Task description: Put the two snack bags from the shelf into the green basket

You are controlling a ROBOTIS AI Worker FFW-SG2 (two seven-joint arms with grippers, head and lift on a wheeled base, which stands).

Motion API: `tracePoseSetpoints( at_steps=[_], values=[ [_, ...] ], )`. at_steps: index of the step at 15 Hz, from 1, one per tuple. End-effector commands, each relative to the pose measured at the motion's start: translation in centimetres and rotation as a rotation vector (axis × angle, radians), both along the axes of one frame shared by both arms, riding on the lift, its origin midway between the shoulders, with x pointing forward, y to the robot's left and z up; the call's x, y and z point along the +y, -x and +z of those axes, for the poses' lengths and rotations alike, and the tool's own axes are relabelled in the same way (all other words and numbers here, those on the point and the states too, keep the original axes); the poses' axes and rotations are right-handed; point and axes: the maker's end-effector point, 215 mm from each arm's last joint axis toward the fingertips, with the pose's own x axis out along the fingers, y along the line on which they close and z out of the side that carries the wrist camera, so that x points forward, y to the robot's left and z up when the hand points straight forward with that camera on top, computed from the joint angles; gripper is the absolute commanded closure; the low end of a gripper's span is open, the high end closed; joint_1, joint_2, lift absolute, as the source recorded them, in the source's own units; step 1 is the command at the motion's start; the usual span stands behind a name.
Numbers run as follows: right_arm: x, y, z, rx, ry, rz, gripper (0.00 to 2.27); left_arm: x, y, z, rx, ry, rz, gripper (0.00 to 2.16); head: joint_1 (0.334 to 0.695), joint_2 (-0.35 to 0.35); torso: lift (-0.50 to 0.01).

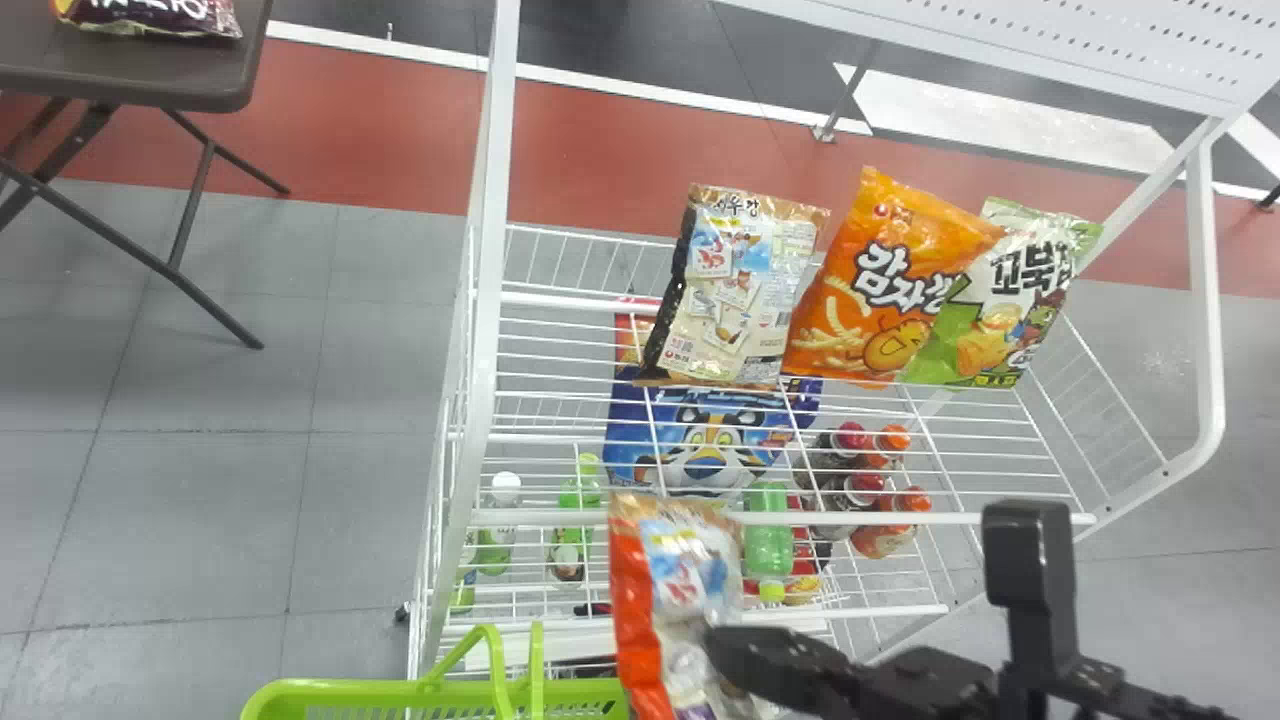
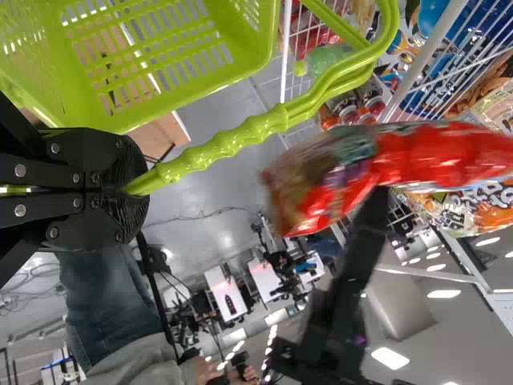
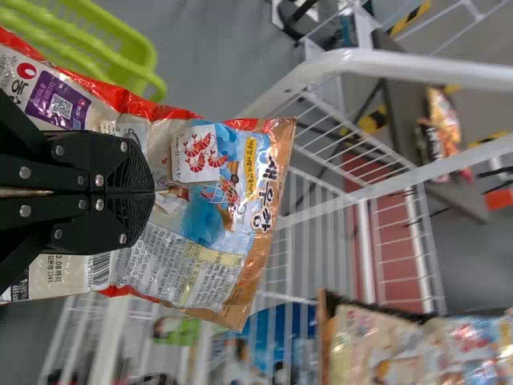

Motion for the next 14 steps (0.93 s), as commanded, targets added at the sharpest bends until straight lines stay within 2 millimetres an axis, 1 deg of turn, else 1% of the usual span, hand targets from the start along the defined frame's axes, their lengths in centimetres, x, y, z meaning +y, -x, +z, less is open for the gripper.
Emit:
tracePoseSetpoints(
  at_steps=[1,3,4,7,9,11,13,14],
  values=[
    [-1.6,3.3,-1.8,0.129,0.002,-0.019,2.25,0.0,0.0,0.0,0.000,0.001,-0.001,1.97,0.695,-0.350,-0.011],
    [-1.1,5.2,-3.3,0.210,-0.038,-0.009,2.25,-0.1,0.1,0.1,-0.001,0.004,-0.003,1.97,0.695,-0.350,-0.011],
    [-0.7,6.2,-4.4,0.255,-0.055,-0.002,2.25,-0.1,0.1,0.1,-0.001,0.004,-0.003,1.97,0.695,-0.350,-0.011],
    [1.3,7.2,-7.4,0.325,-0.087,0.038,2.25,-0.2,0.2,0.3,-0.005,0.002,-0.003,1.97,0.695,-0.350,-0.011],
    [3.6,7.3,-8.7,0.339,-0.100,0.079,2.25,-0.2,0.3,0.3,-0.005,-0.003,-0.002,1.97,0.695,-0.350,-0.011],
    [6.5,7.0,-9.9,0.341,-0.117,0.126,2.25,-0.2,0.3,0.3,-0.005,-0.004,-0.003,1.97,0.695,-0.350,-0.011],
    [8.8,7.2,-11.3,0.357,-0.122,0.162,2.25,-0.2,0.3,0.3,-0.005,-0.004,-0.003,1.97,0.695,-0.350,-0.011],
    [9.6,7.1,-12.0,0.358,-0.114,0.176,2.25,-0.2,0.3,0.3,-0.005,-0.004,-0.003,1.97,0.695,-0.350,-0.011]
  ],
)
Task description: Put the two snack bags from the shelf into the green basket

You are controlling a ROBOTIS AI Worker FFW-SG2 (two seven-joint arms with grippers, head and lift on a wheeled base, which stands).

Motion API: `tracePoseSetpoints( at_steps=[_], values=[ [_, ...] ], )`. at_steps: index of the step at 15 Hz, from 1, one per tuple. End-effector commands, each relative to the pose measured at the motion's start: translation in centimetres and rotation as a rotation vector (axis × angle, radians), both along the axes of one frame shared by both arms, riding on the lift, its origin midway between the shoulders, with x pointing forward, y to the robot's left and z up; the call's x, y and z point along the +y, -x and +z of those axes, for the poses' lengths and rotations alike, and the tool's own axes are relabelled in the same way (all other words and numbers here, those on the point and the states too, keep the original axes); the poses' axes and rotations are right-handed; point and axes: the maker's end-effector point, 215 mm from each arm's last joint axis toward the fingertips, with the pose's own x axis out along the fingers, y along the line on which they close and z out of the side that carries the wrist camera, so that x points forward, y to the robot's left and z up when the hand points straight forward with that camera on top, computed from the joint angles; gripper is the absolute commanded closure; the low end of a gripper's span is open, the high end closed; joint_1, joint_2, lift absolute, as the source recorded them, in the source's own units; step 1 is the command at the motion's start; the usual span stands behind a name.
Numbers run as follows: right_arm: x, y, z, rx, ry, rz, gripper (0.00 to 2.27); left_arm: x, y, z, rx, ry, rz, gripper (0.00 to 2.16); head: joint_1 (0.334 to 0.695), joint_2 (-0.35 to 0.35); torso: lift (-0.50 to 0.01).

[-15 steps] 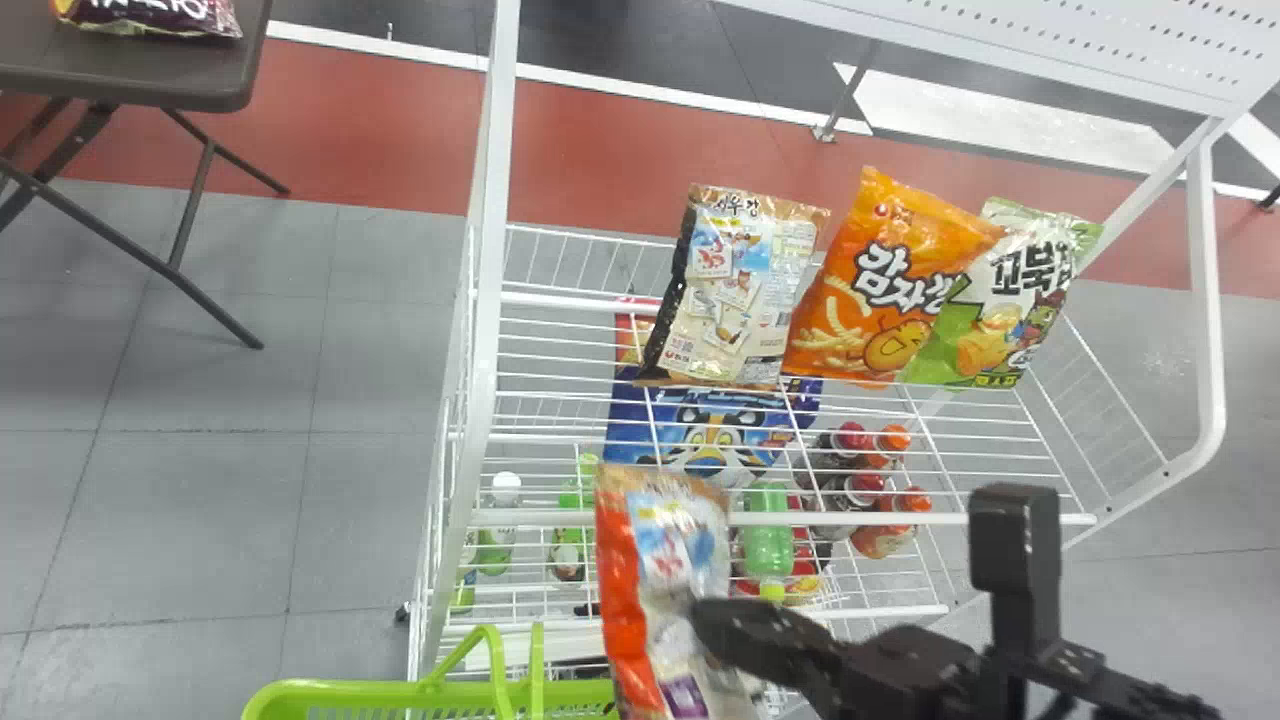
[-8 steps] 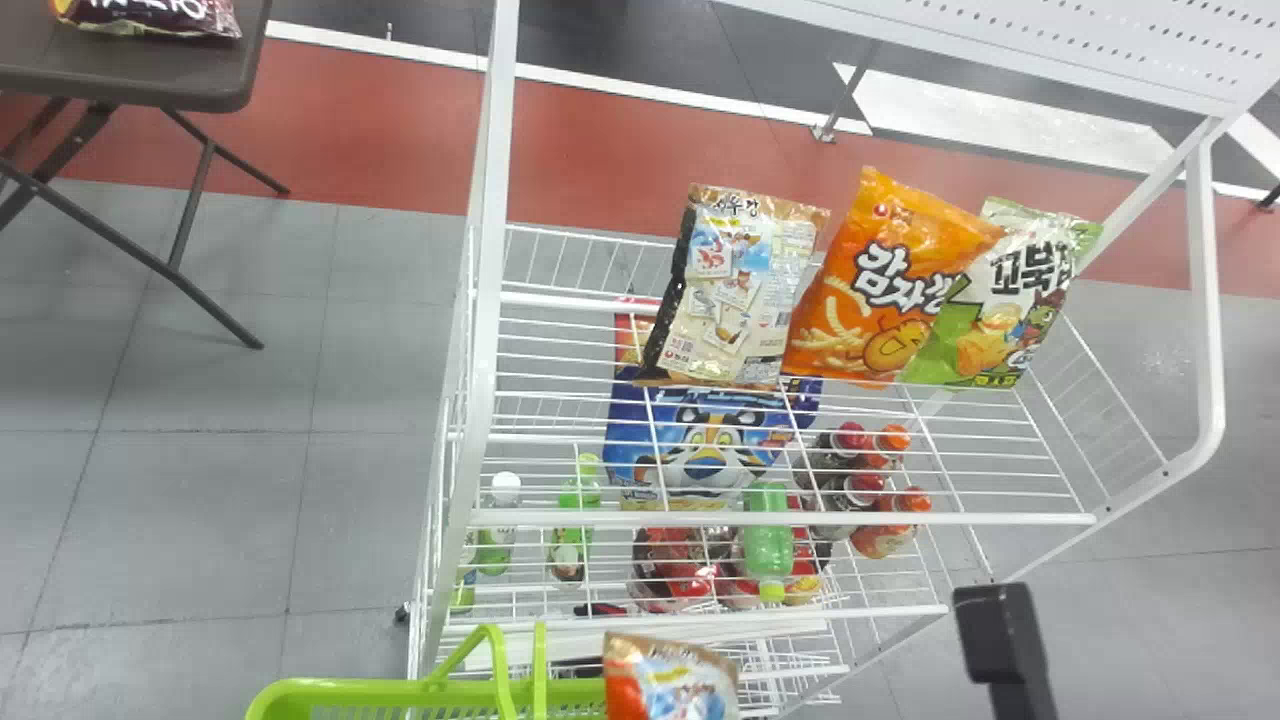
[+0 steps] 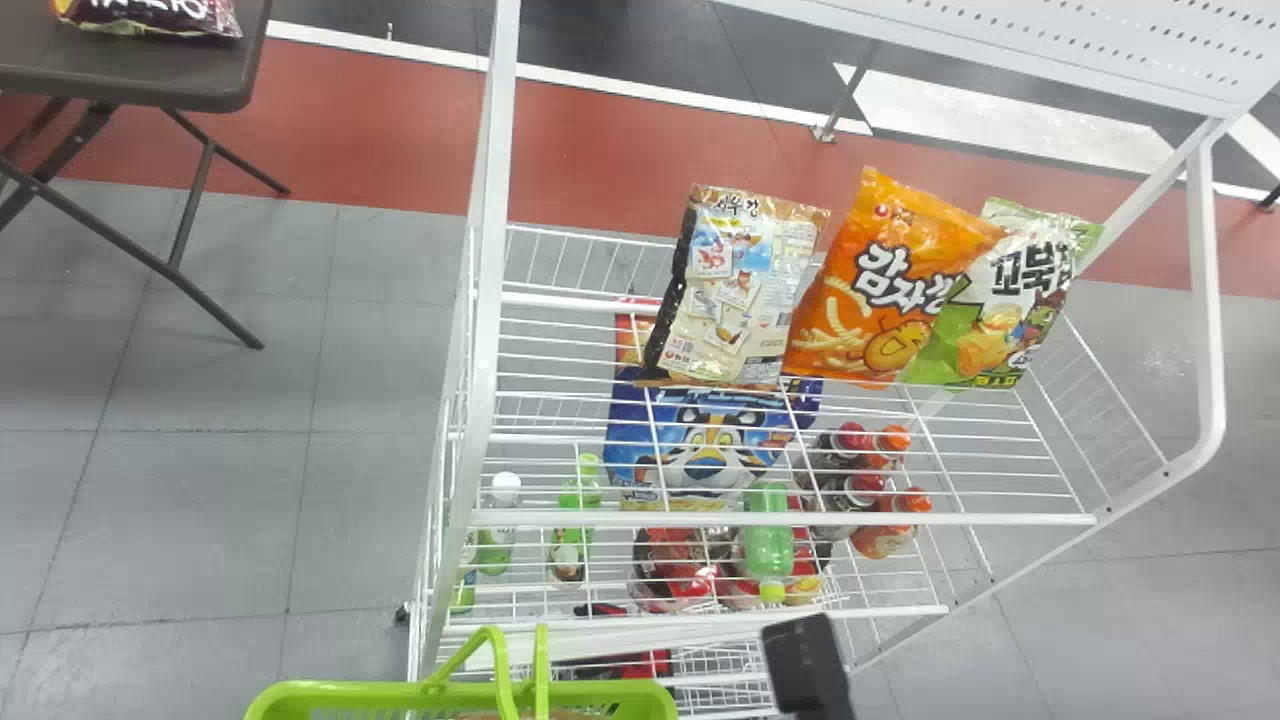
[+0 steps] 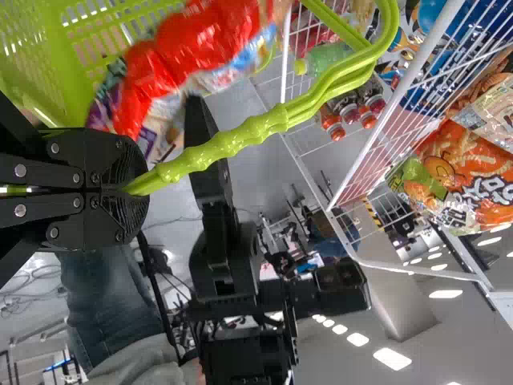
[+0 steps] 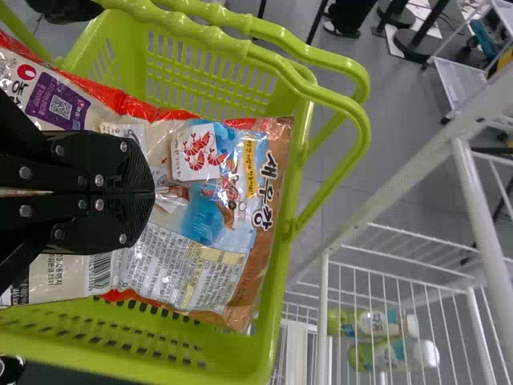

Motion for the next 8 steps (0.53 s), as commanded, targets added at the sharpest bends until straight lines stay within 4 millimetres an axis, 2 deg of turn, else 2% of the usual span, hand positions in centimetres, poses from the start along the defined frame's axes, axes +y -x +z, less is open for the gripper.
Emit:
tracePoseSetpoints(
  at_steps=[1,4,5,6,7,8],
  values=[
    [2.5,-0.4,-1.5,-0.016,-0.007,0.041,2.25,0.0,0.0,-0.1,0.001,0.000,0.000,1.97,0.695,-0.350,-0.011],
    [5.0,-3.1,-3.4,-0.094,-0.004,0.067,2.25,-0.1,0.1,0.0,0.001,0.002,-0.002,1.97,0.695,-0.350,-0.011],
    [5.8,-3.4,-3.9,-0.085,-0.029,0.077,1.82,0.0,0.0,0.0,0.001,0.002,-0.002,1.97,0.695,-0.350,-0.011],
    [6.1,-3.3,-4.1,-0.065,-0.049,0.083,0.76,0.0,0.1,0.0,0.001,0.001,-0.003,1.97,0.695,-0.350,-0.011],
    [6.1,-3.3,-3.9,-0.072,-0.051,0.090,0.00,0.1,0.0,-0.1,0.001,0.000,-0.001,1.97,0.695,-0.350,-0.011],
    [5.7,-3.3,-3.4,-0.082,-0.047,0.095,0.00,0.2,0.0,-0.1,0.002,-0.002,0.001,1.97,0.695,-0.350,-0.011]
  ],
)
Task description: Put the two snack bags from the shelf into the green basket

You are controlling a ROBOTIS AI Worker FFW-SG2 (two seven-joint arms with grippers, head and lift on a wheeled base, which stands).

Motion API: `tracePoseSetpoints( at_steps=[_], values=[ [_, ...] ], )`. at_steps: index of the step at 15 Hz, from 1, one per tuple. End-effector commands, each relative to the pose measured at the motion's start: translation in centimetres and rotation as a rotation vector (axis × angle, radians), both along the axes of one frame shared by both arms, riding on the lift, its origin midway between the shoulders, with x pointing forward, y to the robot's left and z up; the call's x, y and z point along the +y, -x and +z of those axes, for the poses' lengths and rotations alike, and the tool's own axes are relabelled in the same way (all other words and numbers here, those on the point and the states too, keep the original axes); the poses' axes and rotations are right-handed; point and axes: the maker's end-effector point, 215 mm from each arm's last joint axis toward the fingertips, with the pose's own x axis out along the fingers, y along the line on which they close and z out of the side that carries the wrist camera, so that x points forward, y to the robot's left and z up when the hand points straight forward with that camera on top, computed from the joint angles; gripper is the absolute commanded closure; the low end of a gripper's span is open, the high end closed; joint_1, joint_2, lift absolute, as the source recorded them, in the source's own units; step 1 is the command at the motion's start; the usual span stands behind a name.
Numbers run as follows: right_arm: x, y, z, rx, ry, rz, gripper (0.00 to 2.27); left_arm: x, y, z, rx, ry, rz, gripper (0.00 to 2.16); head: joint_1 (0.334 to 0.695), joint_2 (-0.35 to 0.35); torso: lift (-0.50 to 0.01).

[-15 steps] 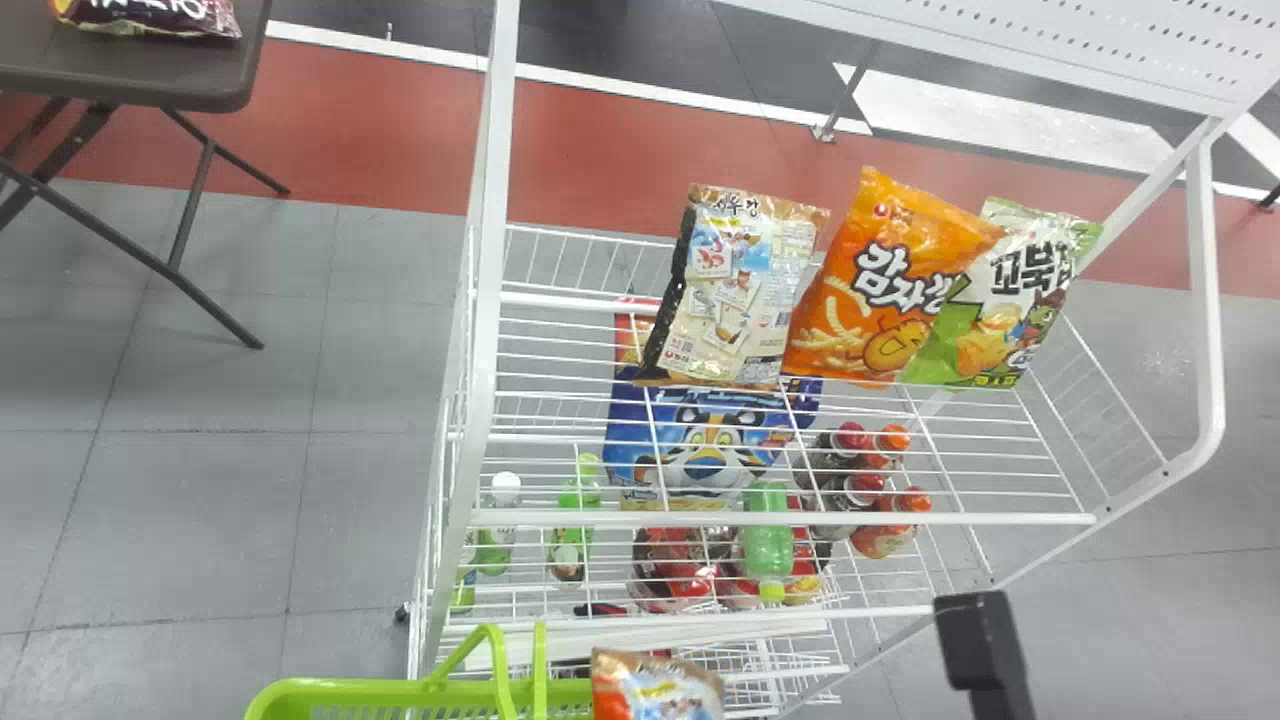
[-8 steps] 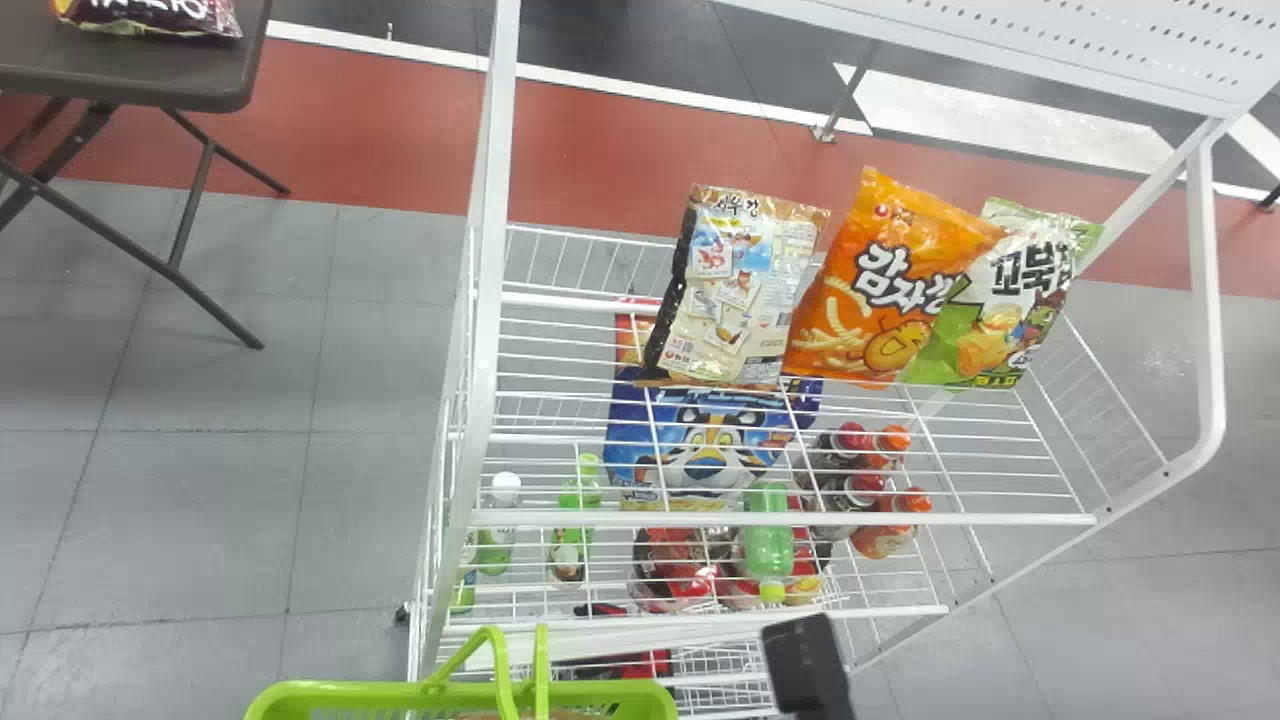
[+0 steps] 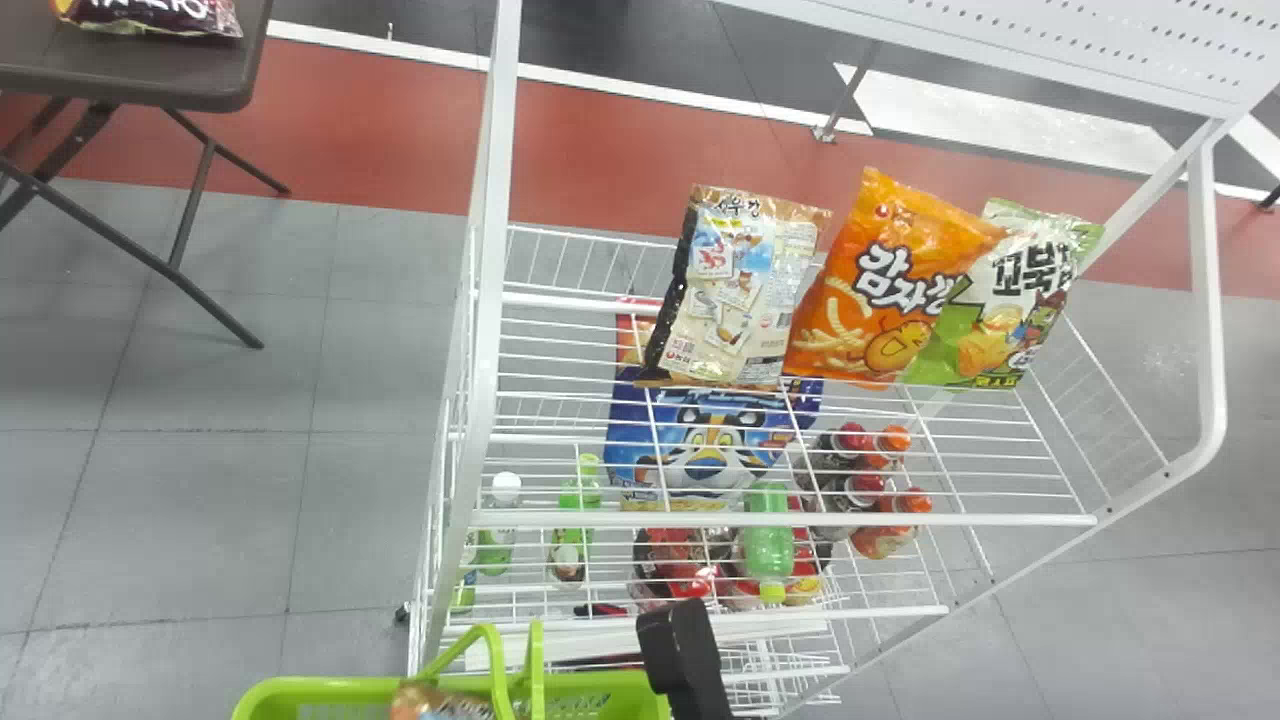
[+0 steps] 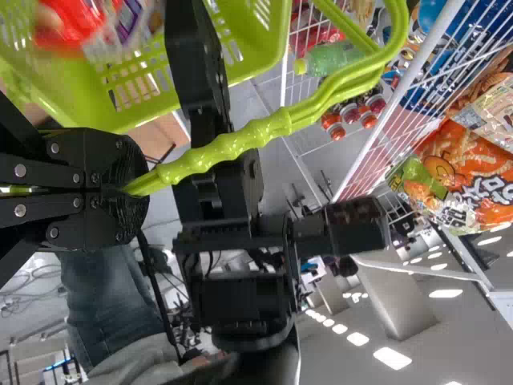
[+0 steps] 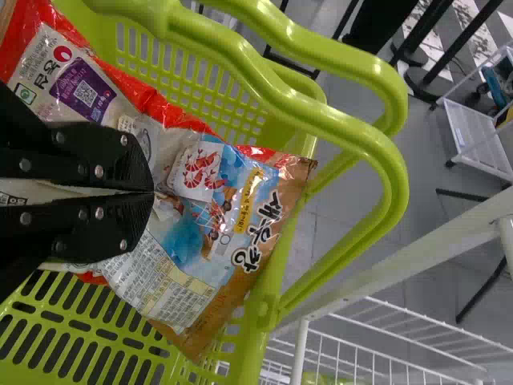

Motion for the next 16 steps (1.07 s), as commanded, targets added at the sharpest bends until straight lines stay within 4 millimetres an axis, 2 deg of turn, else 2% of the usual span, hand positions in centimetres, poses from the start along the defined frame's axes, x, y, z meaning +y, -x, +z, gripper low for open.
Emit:
tracePoseSetpoints(
  at_steps=[1,3,4,7,10,12,16],
  values=[
    [-1.3,-0.4,1.4,-0.037,0.028,-0.004,0.01,0.2,-0.1,-0.1,0.000,-0.002,0.003,1.97,0.695,-0.350,-0.011],
    [-3.6,-1.5,3.4,-0.102,0.075,-0.038,0.06,0.2,-0.1,-0.1,0.000,-0.001,0.002,1.97,0.695,-0.350,-0.011],
    [-5.1,-3.0,5.0,-0.161,0.092,-0.076,0.06,0.2,-0.2,-0.1,0.000,-0.001,0.003,1.97,0.695,-0.350,-0.011],
    [-9.4,-9.5,10.5,-0.394,0.088,-0.215,0.05,0.1,-0.2,-0.3,0.002,-0.001,0.001,1.97,0.695,-0.350,-0.011],
    [-12.5,-15.5,16.2,-0.638,0.105,-0.318,0.05,0.0,-0.1,-0.1,0.001,0.001,0.000,1.97,0.695,-0.350,-0.011],
    [-14.2,-18.5,19.4,-0.796,0.124,-0.371,0.08,0.0,-0.1,-0.1,0.002,0.003,-0.001,1.97,0.695,-0.350,-0.011],
    [-18.2,-23.4,22.8,-1.024,0.166,-0.486,0.08,0.0,-0.1,-0.2,0.003,0.000,0.000,1.97,0.695,-0.350,-0.011]
  ],
)
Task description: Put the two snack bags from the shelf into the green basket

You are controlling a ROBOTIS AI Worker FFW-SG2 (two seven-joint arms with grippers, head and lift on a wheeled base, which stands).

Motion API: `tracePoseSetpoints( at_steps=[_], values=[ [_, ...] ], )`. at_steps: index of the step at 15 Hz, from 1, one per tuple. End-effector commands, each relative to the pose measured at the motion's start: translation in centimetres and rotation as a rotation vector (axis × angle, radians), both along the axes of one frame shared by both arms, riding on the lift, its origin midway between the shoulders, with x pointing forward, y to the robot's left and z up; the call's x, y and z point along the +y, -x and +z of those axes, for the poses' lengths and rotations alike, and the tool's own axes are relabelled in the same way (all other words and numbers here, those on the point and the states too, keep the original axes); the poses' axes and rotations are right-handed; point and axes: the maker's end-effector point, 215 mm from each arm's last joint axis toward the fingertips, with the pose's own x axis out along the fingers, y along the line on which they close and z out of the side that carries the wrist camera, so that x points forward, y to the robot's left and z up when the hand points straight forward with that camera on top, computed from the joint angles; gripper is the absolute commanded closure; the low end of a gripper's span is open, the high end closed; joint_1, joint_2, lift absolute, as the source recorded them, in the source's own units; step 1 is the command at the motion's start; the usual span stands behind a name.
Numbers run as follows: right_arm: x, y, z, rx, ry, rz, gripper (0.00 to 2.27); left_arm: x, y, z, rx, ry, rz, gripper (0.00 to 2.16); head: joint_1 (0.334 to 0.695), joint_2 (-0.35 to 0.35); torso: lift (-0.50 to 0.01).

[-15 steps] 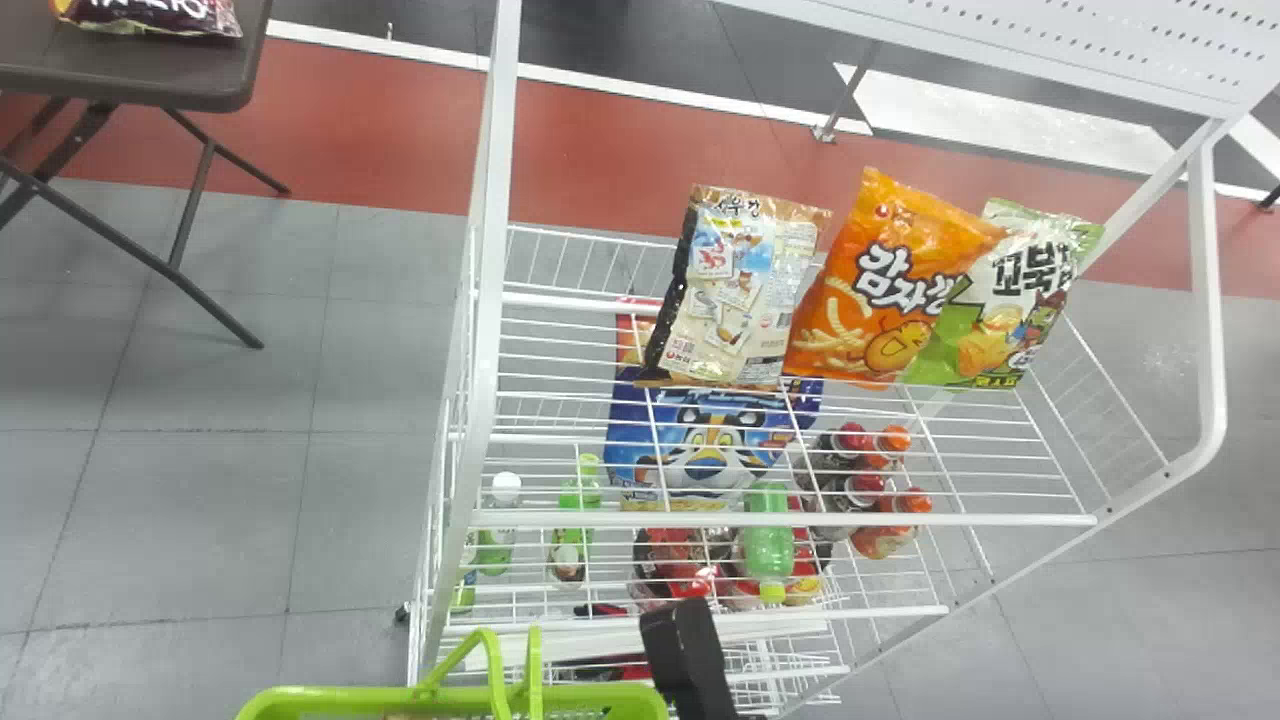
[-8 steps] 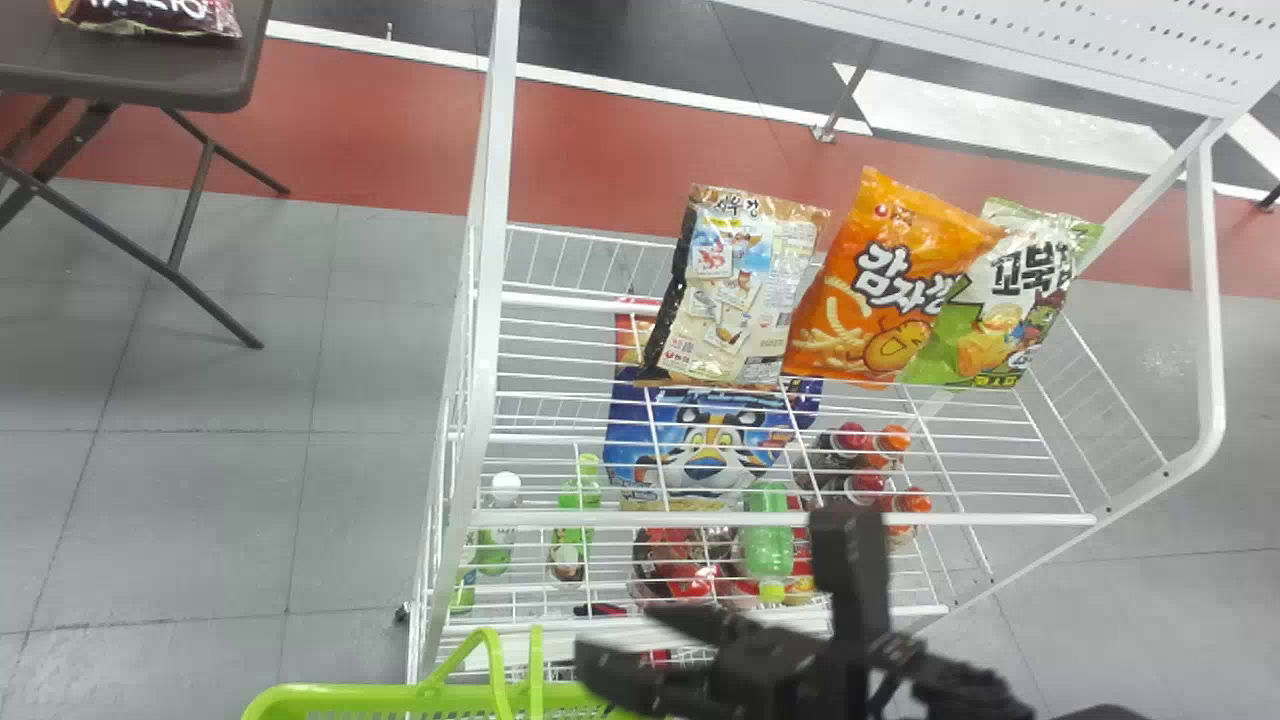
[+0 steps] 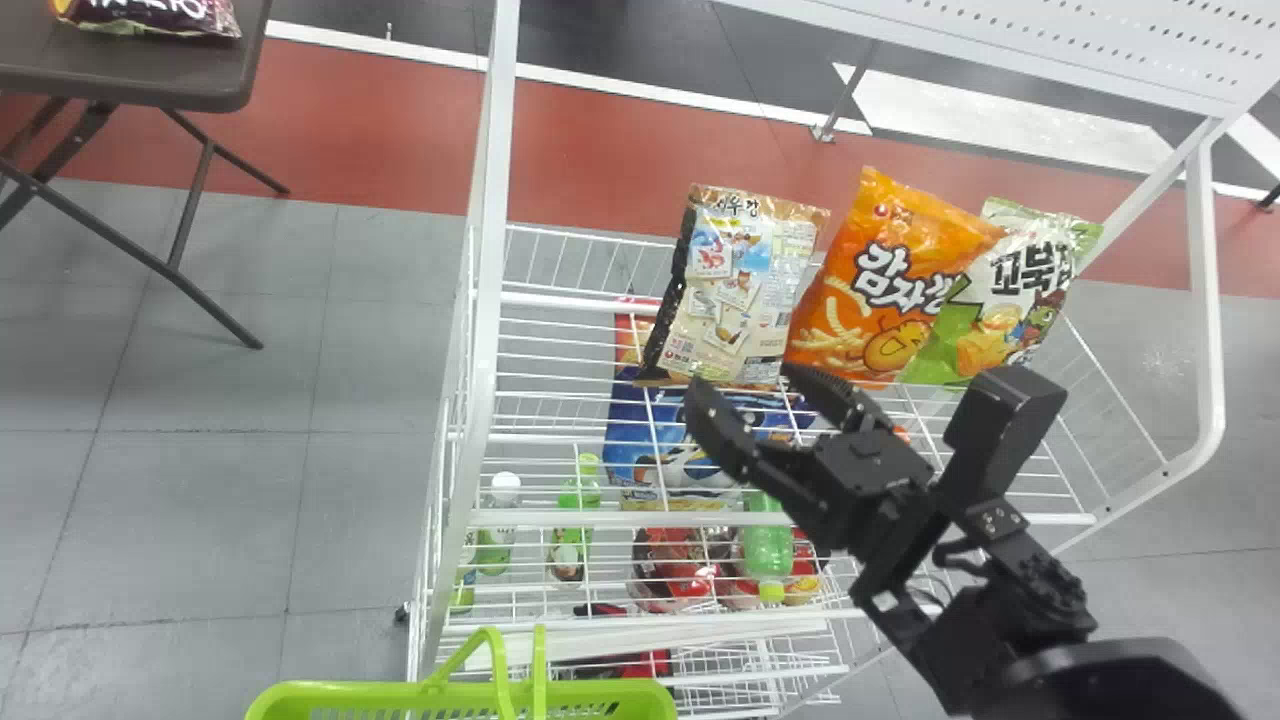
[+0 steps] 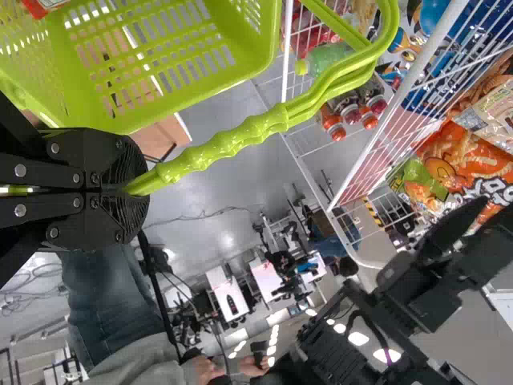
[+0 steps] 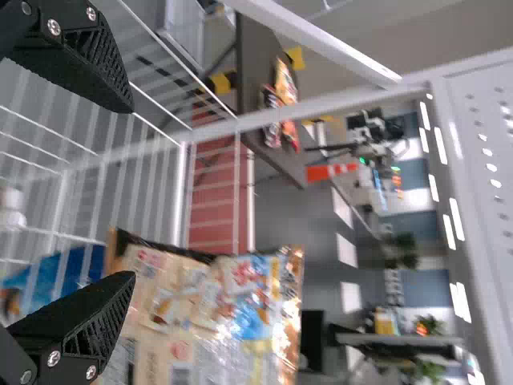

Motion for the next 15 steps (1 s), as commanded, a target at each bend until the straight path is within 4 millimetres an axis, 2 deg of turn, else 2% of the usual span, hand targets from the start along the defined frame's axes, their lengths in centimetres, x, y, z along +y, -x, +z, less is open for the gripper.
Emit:
tracePoseSetpoints(
  at_steps=[1,6,10,12,15],
  values=[
    [-1.7,-2.5,1.0,-0.094,0.014,-0.039,0.08,0.0,0.0,0.1,-0.001,0.000,0.000,1.97,0.695,-0.350,-0.011],
    [-4.6,-5.8,-2.5,-0.053,0.045,-0.116,0.08,0.0,0.0,0.0,0.000,0.000,0.000,1.97,0.695,-0.350,-0.011],
    [-6.4,-8.4,-4.0,-0.042,0.072,-0.147,0.08,0.0,0.0,0.0,0.000,-0.001,0.001,1.97,0.695,-0.350,-0.011],
    [-6.6,-10.0,-4.4,-0.038,0.083,-0.149,0.08,0.0,0.0,0.0,0.001,-0.002,-0.001,1.97,0.695,-0.350,-0.011],
    [-5.9,-11.6,-5.1,-0.027,0.097,-0.140,0.08,0.2,-0.1,0.0,-0.001,-0.004,0.003,1.97,0.695,-0.350,-0.011]
  ],
)
